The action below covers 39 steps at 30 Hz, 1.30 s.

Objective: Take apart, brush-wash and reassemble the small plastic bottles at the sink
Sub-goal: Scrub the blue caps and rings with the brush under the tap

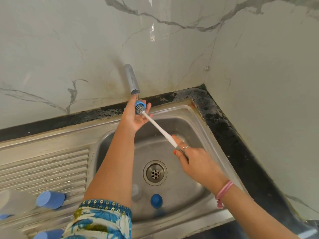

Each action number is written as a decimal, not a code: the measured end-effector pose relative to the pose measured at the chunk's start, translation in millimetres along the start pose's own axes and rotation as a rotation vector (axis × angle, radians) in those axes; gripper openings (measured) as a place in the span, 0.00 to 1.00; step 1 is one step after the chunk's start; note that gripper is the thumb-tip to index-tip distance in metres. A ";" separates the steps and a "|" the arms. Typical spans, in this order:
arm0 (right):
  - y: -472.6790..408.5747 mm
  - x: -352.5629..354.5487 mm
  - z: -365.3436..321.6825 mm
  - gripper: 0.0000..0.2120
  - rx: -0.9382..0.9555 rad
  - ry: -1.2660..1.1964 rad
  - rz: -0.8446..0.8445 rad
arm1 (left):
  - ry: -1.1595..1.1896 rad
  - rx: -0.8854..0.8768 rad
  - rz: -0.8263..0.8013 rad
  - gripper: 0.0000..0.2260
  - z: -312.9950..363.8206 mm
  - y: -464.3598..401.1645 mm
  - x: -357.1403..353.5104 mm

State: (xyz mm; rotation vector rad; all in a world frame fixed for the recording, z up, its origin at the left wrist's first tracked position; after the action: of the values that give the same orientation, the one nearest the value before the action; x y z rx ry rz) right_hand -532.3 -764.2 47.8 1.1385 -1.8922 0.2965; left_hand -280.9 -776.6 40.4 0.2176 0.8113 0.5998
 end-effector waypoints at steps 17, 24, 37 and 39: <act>4.9 -9.6 -6.1 0.15 -0.176 -1.261 -0.275 | 0.104 -0.029 -0.104 0.09 -13.2 5.9 4.4; 2.7 1.6 4.6 0.16 -0.181 -0.692 -0.136 | -0.047 -0.029 -0.030 0.12 -14.7 6.7 22.5; 4.9 -10.9 1.7 0.14 -0.219 -1.124 -0.248 | -0.175 0.032 0.036 0.21 -17.4 6.0 23.4; 2.8 -7.3 10.2 0.19 -0.157 -0.555 -0.136 | -0.215 0.069 0.040 0.17 -14.1 5.9 25.5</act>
State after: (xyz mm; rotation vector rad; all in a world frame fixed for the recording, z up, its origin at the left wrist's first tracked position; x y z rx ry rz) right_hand -538.8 -764.3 36.8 1.3249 -2.2467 -0.2710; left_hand -280.0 -757.5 17.6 0.3559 0.6211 0.5751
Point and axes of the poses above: each hand's wrist, its own y-axis away from the middle knuckle, its own x-axis out of the back of the hand, z = x × y, the point moved 3 cm from there along -y, towards the middle knuckle, and after that the axes turned 10 degrees about -z, right-handed, at the moved point
